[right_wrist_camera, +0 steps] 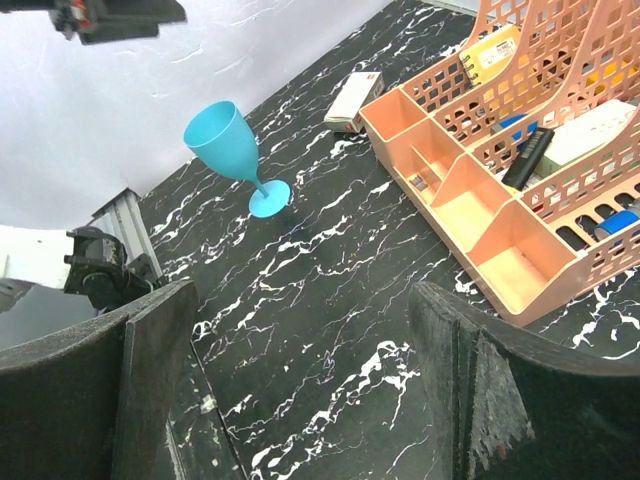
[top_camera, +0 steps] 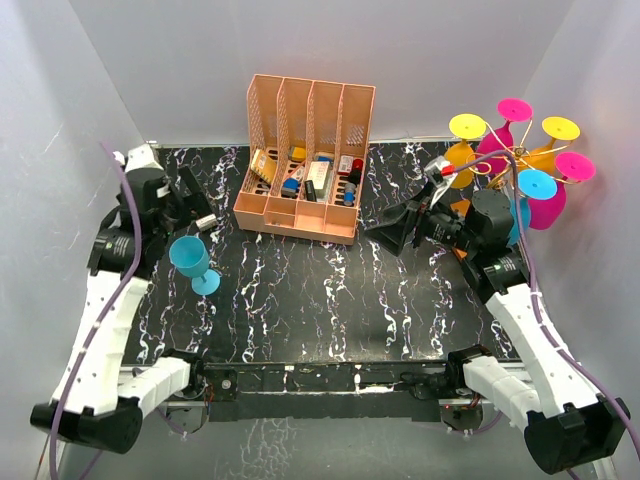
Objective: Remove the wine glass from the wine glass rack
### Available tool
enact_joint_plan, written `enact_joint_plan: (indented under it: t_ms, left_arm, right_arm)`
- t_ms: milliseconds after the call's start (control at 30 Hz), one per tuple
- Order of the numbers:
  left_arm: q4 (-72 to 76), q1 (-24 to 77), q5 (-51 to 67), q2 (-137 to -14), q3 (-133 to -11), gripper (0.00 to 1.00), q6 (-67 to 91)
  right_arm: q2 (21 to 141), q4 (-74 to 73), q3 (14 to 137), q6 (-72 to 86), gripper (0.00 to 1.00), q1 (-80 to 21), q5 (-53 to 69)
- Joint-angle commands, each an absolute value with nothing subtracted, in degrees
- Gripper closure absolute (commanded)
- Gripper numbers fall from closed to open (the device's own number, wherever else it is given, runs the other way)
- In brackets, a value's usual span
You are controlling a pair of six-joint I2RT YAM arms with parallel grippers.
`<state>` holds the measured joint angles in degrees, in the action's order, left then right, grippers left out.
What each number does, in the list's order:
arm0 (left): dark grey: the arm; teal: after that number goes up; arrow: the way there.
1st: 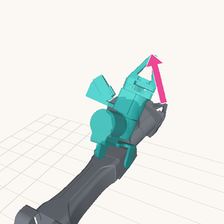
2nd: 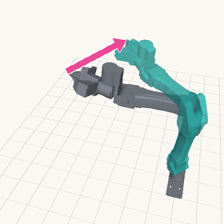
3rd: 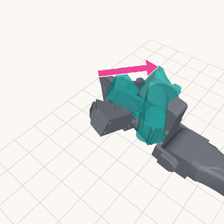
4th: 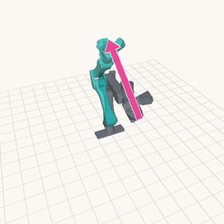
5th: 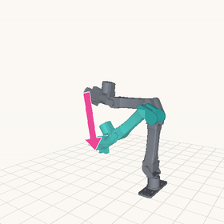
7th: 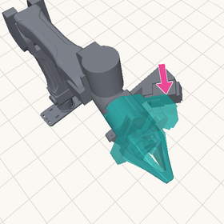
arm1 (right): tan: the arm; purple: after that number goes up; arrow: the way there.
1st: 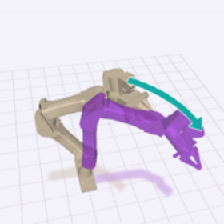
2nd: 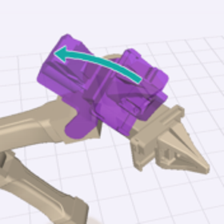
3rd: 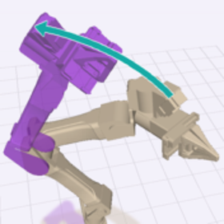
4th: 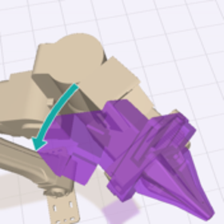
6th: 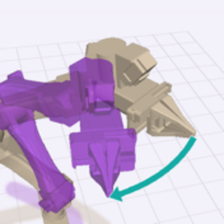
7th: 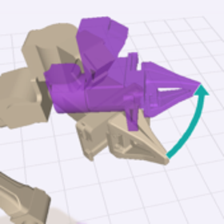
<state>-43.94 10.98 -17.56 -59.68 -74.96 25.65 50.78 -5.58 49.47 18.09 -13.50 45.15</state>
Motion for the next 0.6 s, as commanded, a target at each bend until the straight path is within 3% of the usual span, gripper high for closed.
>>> enact_joint_plan:
  t_ms: [0, 267, 567]
  left_arm:
    - [-26.69, 10.72, -12.78, -52.41, -75.15, 0.03, 21.1]
    - [2.71, 10.7, 0.26, -50.92, -69.16, 0.03, 19.95]
    - [17.67, 10.71, 7.96, -58.41, -68.42, 0.03, 21.26]
  right_arm:
    - [50.28, -6.03, 54.21, 17.25, 0.06, -13.67, 42.79]
    - [49.0, -11.12, 58.03, 17.18, 0.06, -13.68, 39.4]
    - [47.88, -15.48, 63.82, 17.32, 0.06, -13.64, 34.39]
